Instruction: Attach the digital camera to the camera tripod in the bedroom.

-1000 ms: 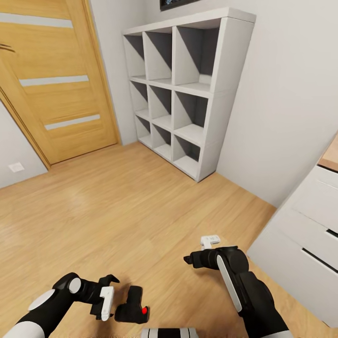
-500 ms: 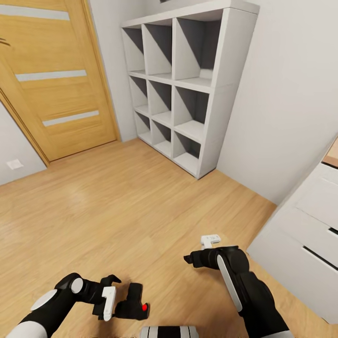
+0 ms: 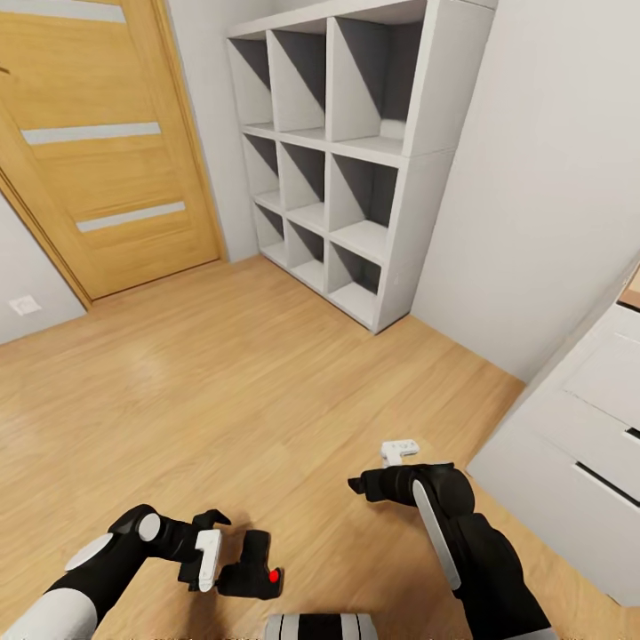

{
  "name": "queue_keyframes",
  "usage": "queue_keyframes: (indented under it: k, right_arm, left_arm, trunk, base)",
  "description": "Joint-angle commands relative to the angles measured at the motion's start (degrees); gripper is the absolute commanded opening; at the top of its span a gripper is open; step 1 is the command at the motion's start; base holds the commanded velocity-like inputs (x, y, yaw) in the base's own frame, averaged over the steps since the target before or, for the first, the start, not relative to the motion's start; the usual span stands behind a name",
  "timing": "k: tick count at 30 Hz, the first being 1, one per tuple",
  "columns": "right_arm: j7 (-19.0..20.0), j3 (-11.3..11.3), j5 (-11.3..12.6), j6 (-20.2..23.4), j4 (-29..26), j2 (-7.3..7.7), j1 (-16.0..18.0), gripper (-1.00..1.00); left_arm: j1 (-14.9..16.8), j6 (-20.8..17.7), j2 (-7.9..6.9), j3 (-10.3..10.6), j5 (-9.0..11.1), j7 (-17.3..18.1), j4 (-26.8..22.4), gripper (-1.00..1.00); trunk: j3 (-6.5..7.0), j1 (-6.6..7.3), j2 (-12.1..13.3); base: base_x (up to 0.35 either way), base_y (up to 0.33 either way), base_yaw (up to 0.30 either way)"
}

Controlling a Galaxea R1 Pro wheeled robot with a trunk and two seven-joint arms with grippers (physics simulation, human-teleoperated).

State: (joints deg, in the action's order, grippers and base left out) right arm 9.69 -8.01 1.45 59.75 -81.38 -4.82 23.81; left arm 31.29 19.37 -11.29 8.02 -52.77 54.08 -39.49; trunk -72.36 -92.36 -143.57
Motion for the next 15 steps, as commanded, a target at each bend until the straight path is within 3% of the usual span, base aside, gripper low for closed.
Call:
queue_keyframes:
  k: [1, 15]
  right_arm:
    - [0.0, 0.0, 0.1, 0.2, -0.1, -0.01, 0.0, 1.00]
    - [0.0, 0.0, 0.1, 0.2, -0.4, 0.03, 0.0, 1.00]
  left_arm:
    - [0.1, 0.3, -0.02, 0.2, -0.3, 0.0, 0.3, 1.00]
    - [0.6, 0.3, -0.03, 0.3, -0.4, -0.8, 1.4, 1.00]
  trunk:
    - [-0.13, 0.01, 0.0]
    - [-1.35, 0.01, 0.0]
  base:
    - [0.000, 0.000, 0.000]
    - [0.000, 0.000, 0.000]
